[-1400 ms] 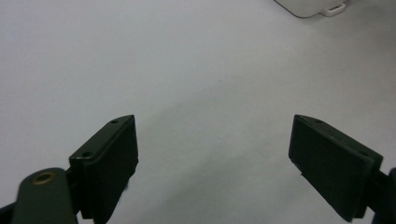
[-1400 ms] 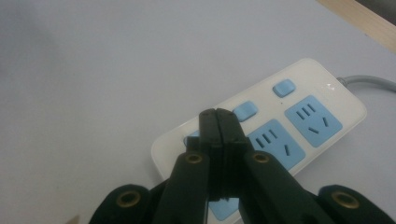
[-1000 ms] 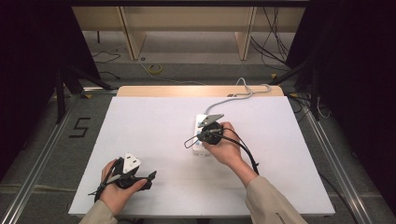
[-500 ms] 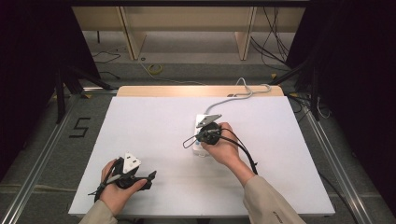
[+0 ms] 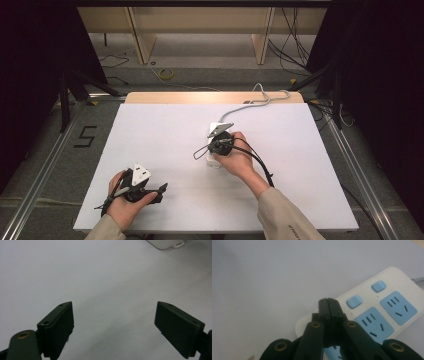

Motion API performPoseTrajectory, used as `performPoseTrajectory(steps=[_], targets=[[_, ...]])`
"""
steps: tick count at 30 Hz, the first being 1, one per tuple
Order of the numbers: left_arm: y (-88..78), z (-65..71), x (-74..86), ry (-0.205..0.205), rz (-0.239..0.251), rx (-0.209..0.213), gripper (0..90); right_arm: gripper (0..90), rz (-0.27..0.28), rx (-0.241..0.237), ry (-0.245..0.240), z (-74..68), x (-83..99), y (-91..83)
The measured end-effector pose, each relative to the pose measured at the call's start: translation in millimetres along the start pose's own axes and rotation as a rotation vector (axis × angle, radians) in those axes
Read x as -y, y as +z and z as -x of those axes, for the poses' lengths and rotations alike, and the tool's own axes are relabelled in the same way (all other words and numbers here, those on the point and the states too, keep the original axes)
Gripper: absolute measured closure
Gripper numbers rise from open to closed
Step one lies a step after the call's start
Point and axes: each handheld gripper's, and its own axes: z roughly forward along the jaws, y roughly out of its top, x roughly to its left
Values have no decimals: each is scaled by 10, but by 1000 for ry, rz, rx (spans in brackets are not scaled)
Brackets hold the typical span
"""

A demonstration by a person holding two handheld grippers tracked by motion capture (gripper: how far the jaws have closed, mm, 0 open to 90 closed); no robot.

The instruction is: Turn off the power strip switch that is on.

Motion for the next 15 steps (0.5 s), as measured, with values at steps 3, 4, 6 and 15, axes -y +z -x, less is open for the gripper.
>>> performPoseTrajectory(steps=[3, 4, 6, 15], targets=[[1, 0, -1, 1, 0, 0, 155, 900, -4, 0, -7, 5, 2, 8], [1, 0, 0, 0, 0, 1, 155, 900, -14, 1, -2, 1, 2, 10], [2, 0, 0, 0, 0, 1, 155, 900, -16, 0, -6, 2, 4, 18], [2, 1, -3, 3, 1, 0, 154, 900, -26, 3, -10, 4, 6, 35]])
